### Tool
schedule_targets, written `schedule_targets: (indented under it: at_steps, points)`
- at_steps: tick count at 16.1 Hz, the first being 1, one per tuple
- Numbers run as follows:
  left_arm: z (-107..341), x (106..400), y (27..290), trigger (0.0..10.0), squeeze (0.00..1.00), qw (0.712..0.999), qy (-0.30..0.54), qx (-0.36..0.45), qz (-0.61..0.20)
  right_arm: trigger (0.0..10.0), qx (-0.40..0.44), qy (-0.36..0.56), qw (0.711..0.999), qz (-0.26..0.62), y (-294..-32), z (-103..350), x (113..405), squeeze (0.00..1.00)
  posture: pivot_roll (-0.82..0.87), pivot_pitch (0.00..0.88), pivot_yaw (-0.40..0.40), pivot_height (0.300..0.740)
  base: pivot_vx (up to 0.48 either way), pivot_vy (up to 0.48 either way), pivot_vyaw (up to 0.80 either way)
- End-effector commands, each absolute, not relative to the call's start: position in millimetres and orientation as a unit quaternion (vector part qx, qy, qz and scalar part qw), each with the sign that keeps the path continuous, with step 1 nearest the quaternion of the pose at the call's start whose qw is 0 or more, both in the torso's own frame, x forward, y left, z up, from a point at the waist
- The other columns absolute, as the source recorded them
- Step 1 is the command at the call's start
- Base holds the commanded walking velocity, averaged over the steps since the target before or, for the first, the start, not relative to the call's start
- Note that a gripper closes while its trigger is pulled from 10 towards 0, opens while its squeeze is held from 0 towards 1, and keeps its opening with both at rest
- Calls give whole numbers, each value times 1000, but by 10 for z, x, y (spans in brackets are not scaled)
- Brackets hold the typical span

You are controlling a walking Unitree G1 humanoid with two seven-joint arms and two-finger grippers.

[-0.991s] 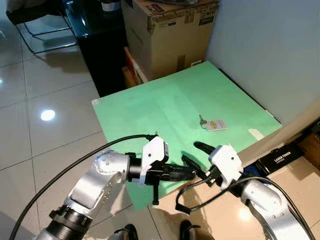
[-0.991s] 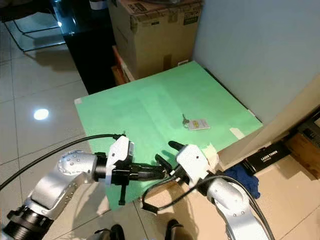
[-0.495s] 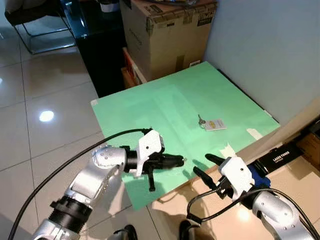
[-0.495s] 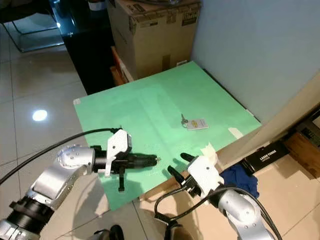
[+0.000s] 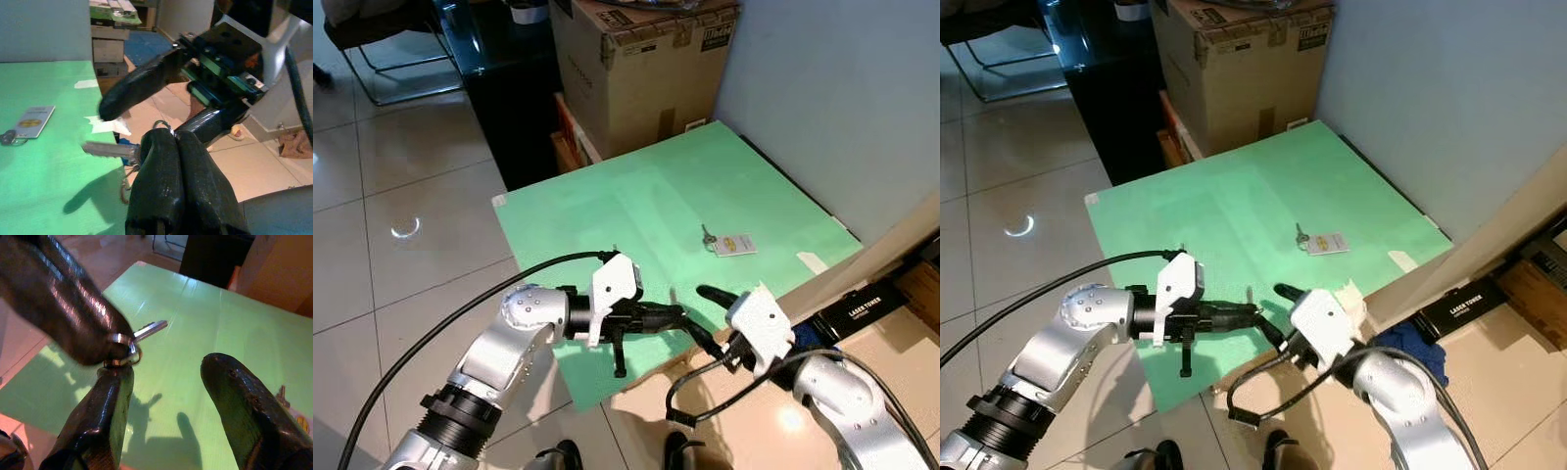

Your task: Hang keys on a hook

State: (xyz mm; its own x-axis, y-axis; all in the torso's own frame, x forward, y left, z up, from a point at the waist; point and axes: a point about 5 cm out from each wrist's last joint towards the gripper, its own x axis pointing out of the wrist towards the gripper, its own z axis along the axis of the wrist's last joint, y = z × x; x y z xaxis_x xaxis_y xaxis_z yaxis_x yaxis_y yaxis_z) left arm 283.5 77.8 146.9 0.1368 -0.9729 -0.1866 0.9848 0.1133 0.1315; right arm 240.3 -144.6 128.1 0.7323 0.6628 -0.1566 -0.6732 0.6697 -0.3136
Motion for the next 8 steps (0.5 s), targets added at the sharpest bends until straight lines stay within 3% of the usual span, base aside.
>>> schedule_targets:
  at_steps: [1, 5, 8]
  points:
    - [1453, 2767, 697, 10000, 0, 732, 23, 113, -672, 10000, -162, 19, 909, 384, -1376, 1278, 2375, 0, -188, 217, -2, 740, 0, 0, 0]
    - [1442, 2751, 682, 10000, 0, 730, 24, 108, -674, 10000, -176, 24, 902, 393, -1356, 1250, 2348, 0, -186, 216, -5, 740, 0, 0, 0]
    - [1441, 2846, 712, 10000, 0, 749, 19, 130, -649, 10000, -209, 36, 885, 415, -1421, 1243, 2266, 0, -189, 213, -6, 740, 0, 0, 0]
